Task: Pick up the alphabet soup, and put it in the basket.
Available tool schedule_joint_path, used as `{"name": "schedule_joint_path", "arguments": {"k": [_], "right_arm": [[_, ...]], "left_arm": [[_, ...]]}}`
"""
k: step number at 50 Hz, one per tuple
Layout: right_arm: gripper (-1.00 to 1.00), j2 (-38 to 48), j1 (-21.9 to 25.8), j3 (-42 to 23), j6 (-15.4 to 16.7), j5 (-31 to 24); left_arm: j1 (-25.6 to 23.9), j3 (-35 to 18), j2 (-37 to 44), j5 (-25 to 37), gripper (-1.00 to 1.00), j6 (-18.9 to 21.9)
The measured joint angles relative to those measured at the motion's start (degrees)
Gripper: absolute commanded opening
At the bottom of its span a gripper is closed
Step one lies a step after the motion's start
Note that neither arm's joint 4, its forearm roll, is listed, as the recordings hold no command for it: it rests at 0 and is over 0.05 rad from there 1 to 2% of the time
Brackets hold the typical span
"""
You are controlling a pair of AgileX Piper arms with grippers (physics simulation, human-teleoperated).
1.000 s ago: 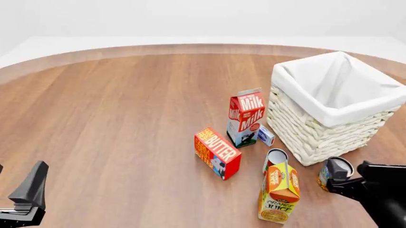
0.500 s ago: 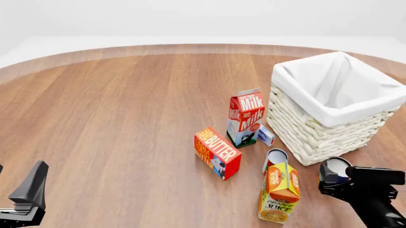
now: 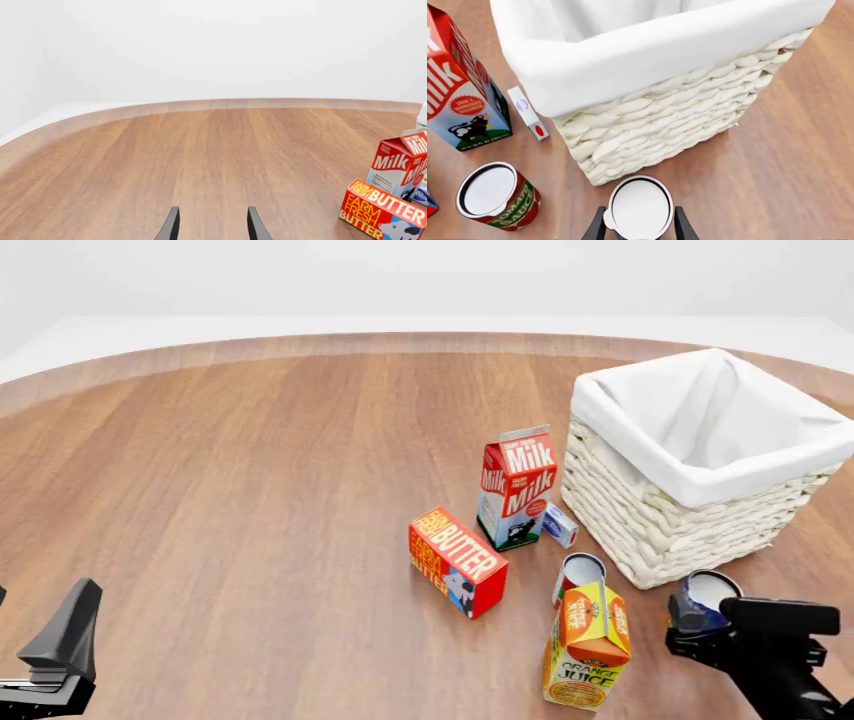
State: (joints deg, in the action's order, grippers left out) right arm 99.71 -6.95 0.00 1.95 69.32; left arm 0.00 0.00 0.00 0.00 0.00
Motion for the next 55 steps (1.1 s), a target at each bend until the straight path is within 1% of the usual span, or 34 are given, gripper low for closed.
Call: {"name": "schedule_joint_path", "arguments": {"k": [27, 28, 55], "right_arm": [[1.00, 2.5, -0.1, 0.0, -0.2, 0.5], [-1.00, 2.6, -0.1, 0.0, -0.2, 0.5], [-1.00, 2.0, -0.3, 0.0, 1.7, 0.5]], "left_arm": [[0.0, 0.0, 0.0, 0.0, 1.00, 0.0], [0.0, 0.0, 0.0, 0.0, 1.00, 0.0], [0.0, 0.0, 0.0, 0.0, 1.00, 0.0]]}}
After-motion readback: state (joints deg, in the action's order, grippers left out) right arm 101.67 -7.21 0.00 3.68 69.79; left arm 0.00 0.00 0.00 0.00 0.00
